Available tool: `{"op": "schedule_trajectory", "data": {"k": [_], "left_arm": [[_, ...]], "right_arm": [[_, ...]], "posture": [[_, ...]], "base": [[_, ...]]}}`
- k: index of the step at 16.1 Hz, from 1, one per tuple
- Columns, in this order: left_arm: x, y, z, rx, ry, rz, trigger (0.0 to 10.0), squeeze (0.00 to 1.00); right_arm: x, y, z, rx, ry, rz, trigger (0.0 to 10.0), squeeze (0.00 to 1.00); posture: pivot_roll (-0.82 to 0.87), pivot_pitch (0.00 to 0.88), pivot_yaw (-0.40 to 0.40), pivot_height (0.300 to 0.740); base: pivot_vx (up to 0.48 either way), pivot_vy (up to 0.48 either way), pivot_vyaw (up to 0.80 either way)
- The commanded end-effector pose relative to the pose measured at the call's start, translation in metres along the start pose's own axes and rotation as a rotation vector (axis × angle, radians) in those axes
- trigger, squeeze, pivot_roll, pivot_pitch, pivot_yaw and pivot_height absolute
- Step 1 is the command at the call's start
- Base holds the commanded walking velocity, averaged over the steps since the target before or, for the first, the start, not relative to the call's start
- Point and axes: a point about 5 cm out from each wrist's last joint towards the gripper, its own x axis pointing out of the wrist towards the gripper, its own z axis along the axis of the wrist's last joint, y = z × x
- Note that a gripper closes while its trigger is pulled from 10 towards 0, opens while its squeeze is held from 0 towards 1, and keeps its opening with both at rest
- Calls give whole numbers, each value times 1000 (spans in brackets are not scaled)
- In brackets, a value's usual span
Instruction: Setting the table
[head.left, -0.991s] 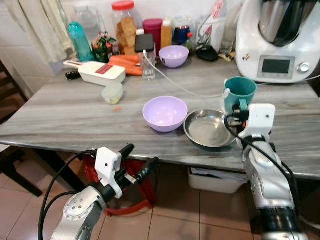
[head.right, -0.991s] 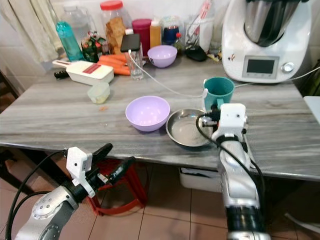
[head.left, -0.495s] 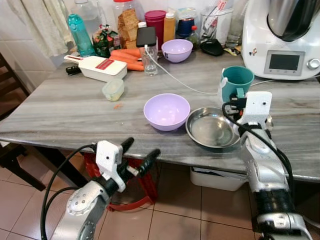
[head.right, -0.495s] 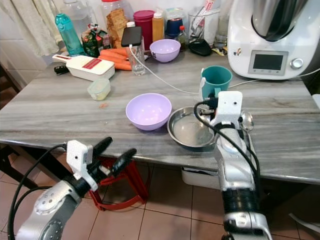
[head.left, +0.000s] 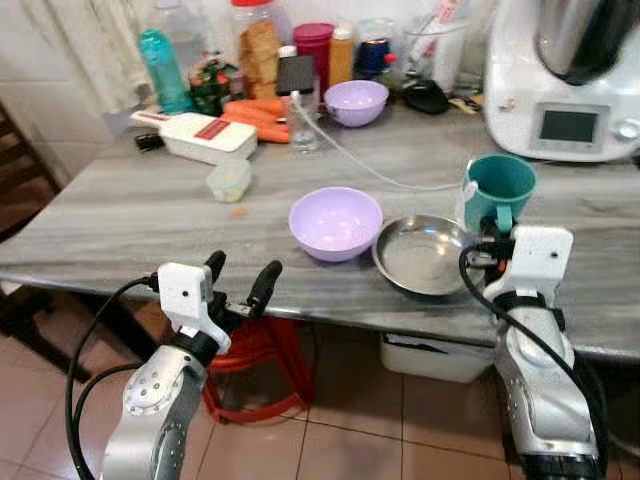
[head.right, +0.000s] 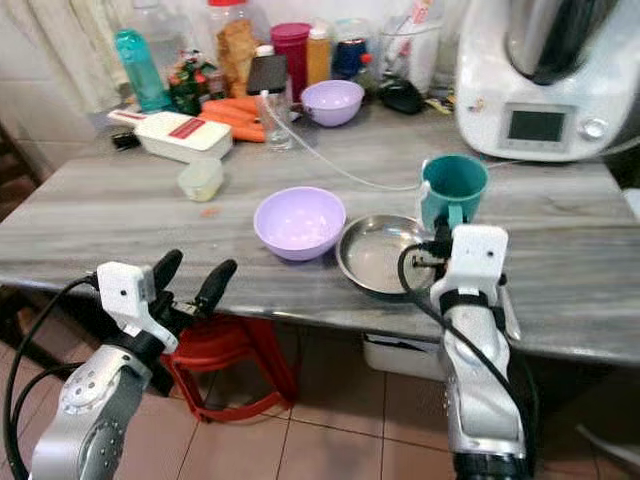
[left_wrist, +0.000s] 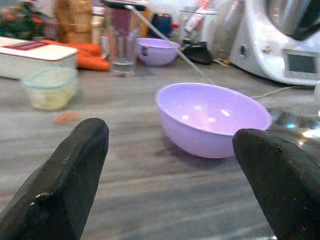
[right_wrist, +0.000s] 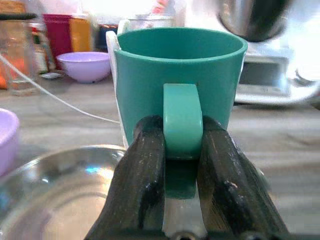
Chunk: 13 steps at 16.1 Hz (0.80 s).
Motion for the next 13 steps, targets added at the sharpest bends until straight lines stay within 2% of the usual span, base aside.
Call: {"op": "schedule_trajectory", "data": {"k": [1, 4, 13], "left_arm": [[0, 1, -1, -2, 2, -10, 10000, 0], [3, -1, -1, -3, -3, -27, 10000, 0], [6, -2, -1, -8, -14, -39, 10000, 0]], "right_arm": [[-2, 0, 8, 4, -32, -6, 10000, 0], [-2, -2, 11, -4, -34, -10, 10000, 0], [0, 0, 14, -8, -42, -3, 10000, 0]], "posture": [[-53, 0, 85, 740], [-58, 0, 90, 740], [-58, 0, 84, 740]], "base": [[0, 0, -631], [0, 0, 0], [318, 0, 0]]}}
